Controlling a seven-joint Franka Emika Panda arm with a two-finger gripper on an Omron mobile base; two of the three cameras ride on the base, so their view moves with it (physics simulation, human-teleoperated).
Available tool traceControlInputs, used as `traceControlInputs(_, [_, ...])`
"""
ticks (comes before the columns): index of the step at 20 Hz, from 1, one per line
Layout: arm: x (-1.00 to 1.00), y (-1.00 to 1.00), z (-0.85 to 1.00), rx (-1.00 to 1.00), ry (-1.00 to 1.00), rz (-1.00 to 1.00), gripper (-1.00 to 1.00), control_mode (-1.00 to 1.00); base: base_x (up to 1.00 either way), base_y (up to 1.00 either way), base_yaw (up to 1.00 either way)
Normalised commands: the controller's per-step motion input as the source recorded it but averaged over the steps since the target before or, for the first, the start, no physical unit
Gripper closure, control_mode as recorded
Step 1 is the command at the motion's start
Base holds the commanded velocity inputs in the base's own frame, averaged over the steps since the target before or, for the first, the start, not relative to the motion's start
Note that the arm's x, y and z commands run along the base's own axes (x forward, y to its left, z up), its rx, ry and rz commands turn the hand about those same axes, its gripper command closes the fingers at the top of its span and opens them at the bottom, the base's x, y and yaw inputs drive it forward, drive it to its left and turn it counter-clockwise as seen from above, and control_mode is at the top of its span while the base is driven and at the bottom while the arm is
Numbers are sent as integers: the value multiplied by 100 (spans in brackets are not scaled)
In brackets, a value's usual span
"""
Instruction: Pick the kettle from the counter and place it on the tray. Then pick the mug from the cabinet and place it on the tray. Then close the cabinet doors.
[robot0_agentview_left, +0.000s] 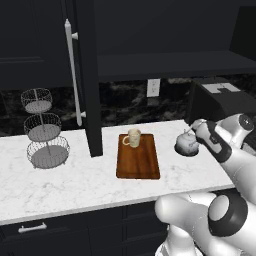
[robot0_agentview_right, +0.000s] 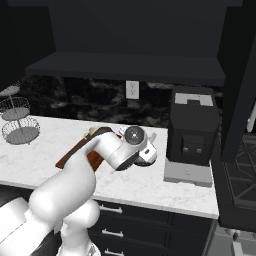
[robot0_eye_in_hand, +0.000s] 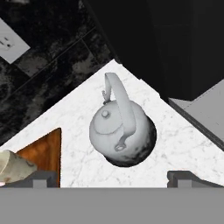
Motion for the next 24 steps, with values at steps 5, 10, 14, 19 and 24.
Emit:
traceControlInputs(5, [11, -11, -5, 0, 0, 3, -100, -100, 0, 0, 0])
traceControlInputs(10, [1, -10, -3, 0, 4, 0, -100, -100, 0, 0, 0])
traceControlInputs(14, [12, -1, -12, 0, 4, 0, -100, -100, 0, 0, 0])
traceControlInputs(19, [19, 0, -21, 0, 0, 0, -100, -100, 0, 0, 0])
traceControlInputs(24, [17, -4, -19, 0, 0, 0, -100, -100, 0, 0, 0])
